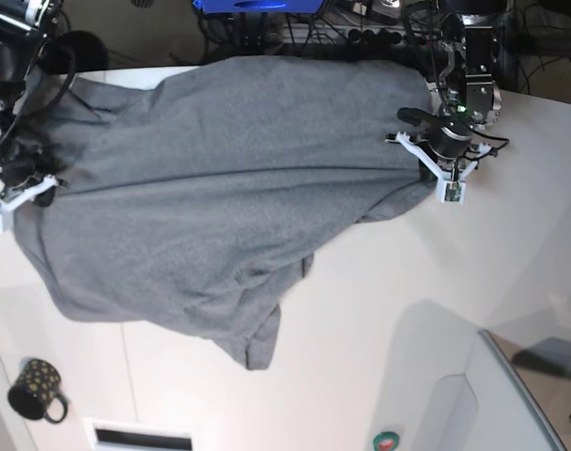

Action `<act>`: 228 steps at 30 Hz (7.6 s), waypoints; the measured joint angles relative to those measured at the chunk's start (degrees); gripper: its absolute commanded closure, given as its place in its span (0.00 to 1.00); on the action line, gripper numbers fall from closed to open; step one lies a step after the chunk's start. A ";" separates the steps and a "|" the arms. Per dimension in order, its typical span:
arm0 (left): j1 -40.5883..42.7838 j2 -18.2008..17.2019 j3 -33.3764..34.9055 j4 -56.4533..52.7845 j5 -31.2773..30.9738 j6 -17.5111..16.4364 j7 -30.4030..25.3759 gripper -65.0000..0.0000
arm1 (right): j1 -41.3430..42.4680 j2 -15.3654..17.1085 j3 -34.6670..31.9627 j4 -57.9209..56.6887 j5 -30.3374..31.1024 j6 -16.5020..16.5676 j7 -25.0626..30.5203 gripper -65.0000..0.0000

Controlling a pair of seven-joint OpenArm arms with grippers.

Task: Layout the t-shirt on the table in an organized manner, then fold the t-shirt properly
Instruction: 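Lower both grippers and grasp the shirt's side edges, then lift the grey shirt with both grippers and swing it over the table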

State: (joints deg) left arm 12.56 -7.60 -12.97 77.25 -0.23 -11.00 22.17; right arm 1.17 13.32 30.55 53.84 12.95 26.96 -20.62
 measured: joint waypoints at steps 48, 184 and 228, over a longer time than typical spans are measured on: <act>-21.03 -3.43 6.88 -17.16 -18.64 -4.35 15.96 1.00 | -0.72 -1.09 -0.28 3.96 -0.94 -0.59 -4.66 0.99; -16.48 -0.15 -11.43 19.30 -5.95 -14.49 26.01 1.00 | -4.68 0.92 12.22 39.58 -1.03 13.94 -23.26 1.00; -63.84 -1.33 -8.00 -5.09 -3.54 -10.95 28.96 1.00 | 38.95 10.80 -7.17 26.16 -1.88 13.60 -29.00 1.00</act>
State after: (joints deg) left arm -51.29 -8.93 -20.97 72.16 -3.77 -21.96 51.13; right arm 40.12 24.12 23.38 80.01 11.07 40.56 -49.63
